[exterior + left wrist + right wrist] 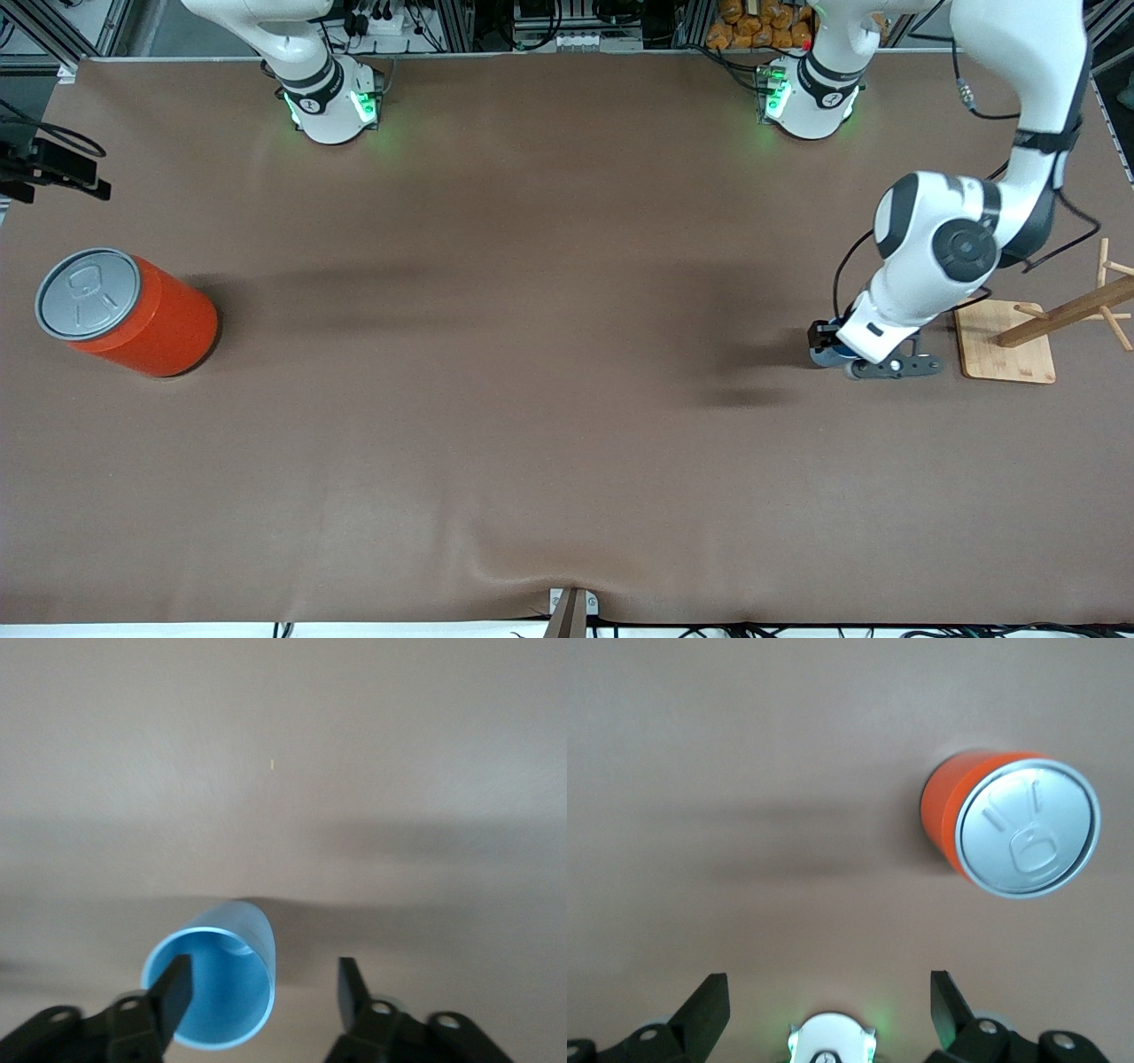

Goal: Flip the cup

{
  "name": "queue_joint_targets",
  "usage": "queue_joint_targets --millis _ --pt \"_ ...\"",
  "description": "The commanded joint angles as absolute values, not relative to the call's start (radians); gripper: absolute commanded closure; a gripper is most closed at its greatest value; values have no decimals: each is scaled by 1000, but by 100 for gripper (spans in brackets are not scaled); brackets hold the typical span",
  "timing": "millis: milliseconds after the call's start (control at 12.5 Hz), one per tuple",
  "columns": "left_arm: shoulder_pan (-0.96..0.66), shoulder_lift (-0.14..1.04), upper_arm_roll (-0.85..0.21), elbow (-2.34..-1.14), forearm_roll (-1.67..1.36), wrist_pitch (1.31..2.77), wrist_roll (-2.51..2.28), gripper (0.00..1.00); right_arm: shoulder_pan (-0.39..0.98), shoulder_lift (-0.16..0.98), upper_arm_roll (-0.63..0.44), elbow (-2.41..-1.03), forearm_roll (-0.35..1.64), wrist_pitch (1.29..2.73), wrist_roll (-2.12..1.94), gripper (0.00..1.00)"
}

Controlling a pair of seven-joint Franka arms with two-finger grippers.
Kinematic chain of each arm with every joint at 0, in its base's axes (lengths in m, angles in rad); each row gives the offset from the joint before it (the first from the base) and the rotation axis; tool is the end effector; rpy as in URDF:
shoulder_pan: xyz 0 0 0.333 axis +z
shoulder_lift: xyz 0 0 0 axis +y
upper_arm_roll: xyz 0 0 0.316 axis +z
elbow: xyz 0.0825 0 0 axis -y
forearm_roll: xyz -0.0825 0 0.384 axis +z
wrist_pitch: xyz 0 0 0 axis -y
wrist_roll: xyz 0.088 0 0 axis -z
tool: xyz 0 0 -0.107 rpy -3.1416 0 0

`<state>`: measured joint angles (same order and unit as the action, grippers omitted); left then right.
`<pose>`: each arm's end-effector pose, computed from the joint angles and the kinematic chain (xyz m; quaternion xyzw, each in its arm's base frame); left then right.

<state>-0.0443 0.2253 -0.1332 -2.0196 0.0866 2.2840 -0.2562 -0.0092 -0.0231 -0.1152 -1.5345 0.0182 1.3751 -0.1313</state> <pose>0.5861 -0.1007 0.3450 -0.9995 -0.0137 -0.0244 0.0136 0.5224 -0.0639 0.6380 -0.9976 -0.0047 0.0663 0.0190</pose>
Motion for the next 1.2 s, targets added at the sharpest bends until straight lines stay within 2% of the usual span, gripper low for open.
queue_joint_targets --millis 0,239,319,559,878,1117 --pt "-29 94 -147 -1875 86 2026 -235 0 -23 -20 -112 -1531 3 1417 -137 0" --pt "-34 90 -149 -1582 78 1675 -189 0 -41 -23 -112 -1531 5 1431 -137 0" --pt "-35 78 -155 -1547 75 1607 -189 0 -41 -23 -112 -1531 9 1431 -135 0" --pt "-35 -12 -159 -1545 72 1557 -187 0 -37 -31 -109 -1522 20 1433 -123 0" --pt "3 -37 -144 -1543 2 1552 -85 0 -46 -29 -112 -1528 81 1442 19 0" --pt "-15 -79 -77 -1587 2 1533 -34 0 -23 -31 -103 -1528 83 1410 81 0"
